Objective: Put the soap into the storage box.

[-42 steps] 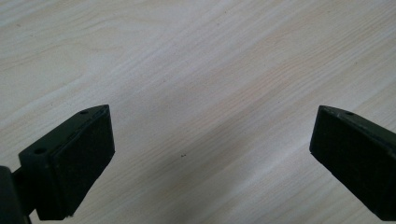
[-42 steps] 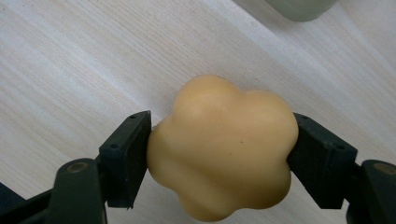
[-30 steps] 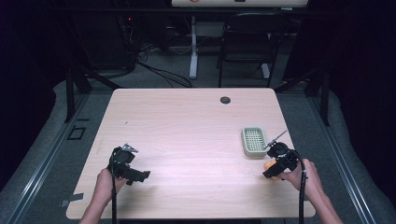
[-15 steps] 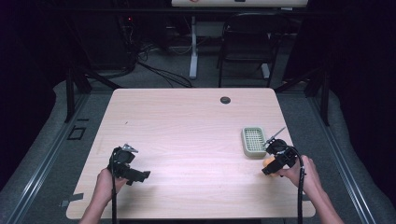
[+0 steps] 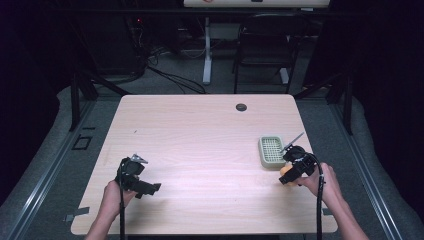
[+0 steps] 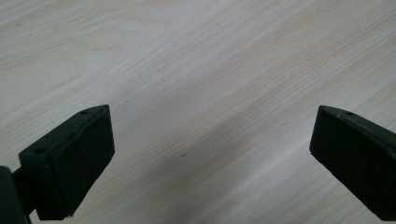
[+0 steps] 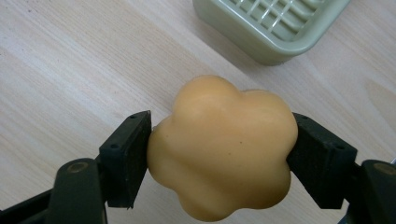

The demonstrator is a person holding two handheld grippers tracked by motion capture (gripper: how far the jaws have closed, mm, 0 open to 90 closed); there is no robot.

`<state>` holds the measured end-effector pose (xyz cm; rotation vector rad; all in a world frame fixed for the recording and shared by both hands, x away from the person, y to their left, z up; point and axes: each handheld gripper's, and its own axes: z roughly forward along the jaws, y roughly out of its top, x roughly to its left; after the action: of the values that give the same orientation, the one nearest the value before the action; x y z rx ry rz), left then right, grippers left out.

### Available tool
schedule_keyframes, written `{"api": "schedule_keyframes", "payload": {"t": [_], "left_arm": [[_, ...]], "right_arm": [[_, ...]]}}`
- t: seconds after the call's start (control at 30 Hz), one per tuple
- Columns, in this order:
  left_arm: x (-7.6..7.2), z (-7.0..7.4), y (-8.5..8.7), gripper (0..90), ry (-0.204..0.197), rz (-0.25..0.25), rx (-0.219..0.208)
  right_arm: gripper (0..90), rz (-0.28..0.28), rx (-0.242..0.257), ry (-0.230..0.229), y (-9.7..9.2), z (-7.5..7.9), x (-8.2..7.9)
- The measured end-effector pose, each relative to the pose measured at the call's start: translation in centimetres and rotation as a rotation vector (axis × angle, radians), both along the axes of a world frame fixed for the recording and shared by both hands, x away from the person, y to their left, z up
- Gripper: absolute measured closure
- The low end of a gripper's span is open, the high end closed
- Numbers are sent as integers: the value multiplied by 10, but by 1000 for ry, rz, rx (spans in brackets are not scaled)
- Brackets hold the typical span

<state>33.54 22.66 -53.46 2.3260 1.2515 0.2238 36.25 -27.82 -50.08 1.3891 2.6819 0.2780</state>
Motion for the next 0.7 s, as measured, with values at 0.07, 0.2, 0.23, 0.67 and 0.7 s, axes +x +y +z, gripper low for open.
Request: {"api": "schedule_keyframes", "payload": {"t": [0.07,0.2,0.23,0.67,0.7], "left_arm": [[0,0,0,0,1,-1,1],[0,0,0,0,0,-1,0],[0,0,0,0,0,-1,0],[0,0,0,0,3,-3,2],[0,0,0,0,3,-3,2]], "right_arm": [[268,4,2,2,2,1,2],[268,19,-13,11,4,6,6],[268,19,-13,11,4,6,6],[268,6,2,-12,6,11,16],[268,6,2,-12,6,11,16]]}}
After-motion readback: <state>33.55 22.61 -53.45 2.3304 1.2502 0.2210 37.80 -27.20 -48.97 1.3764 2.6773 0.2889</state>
